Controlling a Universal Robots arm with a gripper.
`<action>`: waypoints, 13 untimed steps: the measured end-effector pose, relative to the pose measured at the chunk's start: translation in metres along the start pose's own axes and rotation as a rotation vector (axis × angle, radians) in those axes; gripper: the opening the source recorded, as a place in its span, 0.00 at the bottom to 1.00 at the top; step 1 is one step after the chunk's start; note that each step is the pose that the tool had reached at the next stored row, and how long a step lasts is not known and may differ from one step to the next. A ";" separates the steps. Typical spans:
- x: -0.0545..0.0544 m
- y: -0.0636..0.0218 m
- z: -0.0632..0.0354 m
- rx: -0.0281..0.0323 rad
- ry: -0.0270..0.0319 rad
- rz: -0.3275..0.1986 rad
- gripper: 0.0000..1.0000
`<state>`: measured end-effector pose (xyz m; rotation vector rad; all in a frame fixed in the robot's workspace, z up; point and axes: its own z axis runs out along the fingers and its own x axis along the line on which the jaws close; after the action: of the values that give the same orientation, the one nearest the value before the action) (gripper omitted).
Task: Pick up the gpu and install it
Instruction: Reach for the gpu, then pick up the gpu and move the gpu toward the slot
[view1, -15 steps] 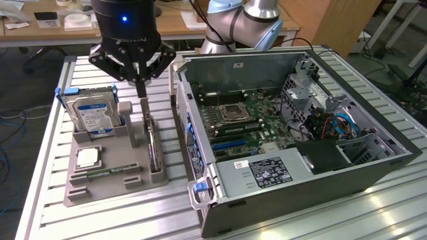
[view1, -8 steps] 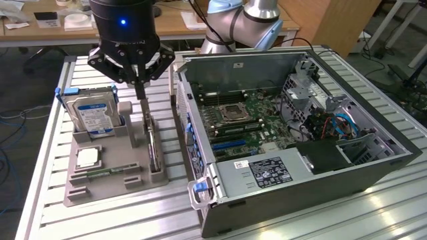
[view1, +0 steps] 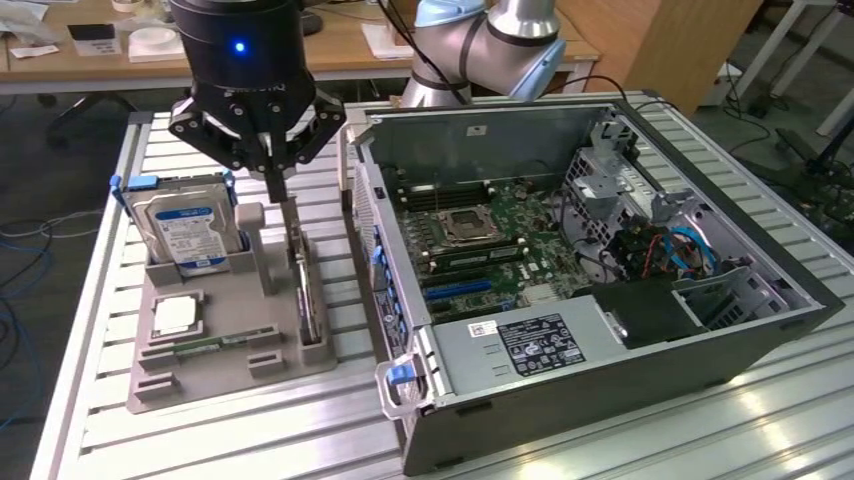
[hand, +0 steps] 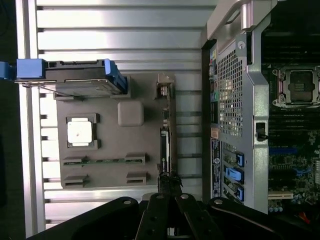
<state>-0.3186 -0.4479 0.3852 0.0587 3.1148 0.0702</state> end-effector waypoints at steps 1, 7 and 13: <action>0.000 0.0000 0.0000 0.0000 0.0000 0.000 0.11; 0.000 0.0000 0.0000 0.0000 0.0000 0.000 0.11; 0.000 0.0000 0.0000 0.0000 0.0000 0.000 0.11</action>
<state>-0.3186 -0.4479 0.3852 0.0587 3.1148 0.0701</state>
